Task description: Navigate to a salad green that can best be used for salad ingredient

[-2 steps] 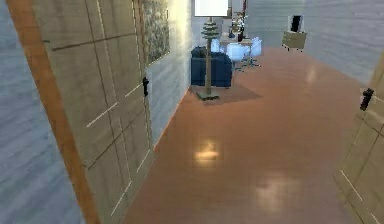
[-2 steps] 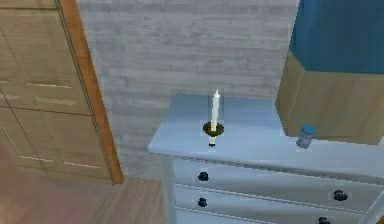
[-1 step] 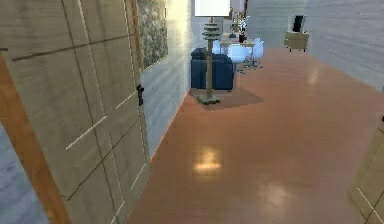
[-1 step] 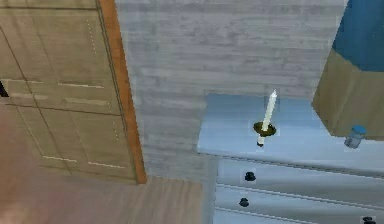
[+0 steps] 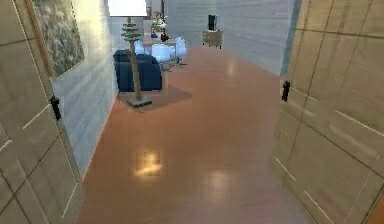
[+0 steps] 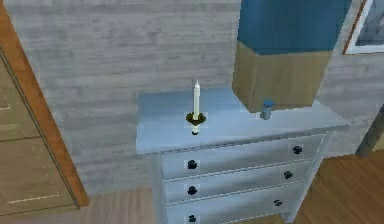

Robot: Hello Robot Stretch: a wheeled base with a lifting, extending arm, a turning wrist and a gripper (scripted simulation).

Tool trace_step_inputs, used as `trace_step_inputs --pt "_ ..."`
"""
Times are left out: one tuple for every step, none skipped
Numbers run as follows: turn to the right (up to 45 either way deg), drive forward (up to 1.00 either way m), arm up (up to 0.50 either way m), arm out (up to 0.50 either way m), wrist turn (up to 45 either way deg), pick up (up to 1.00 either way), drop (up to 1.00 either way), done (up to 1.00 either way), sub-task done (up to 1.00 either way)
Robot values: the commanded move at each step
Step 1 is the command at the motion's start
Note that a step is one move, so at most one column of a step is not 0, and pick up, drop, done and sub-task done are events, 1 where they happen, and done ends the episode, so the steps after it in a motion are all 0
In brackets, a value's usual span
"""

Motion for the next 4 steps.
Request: trace_step_inputs --pt "0.0 1.0 0.0 0.0 0.0 0.0 0.0 0.0 0.0" --pt "3.0 0.0 0.0 0.0 0.0 0.0 0.0 0.0 0.0" --pt "0.0 0.75 0.0 0.0 0.0 0.0 0.0 0.0 0.0" --pt "0.0 1.0 0.0 0.0 0.0 0.0 0.0 0.0 0.0"
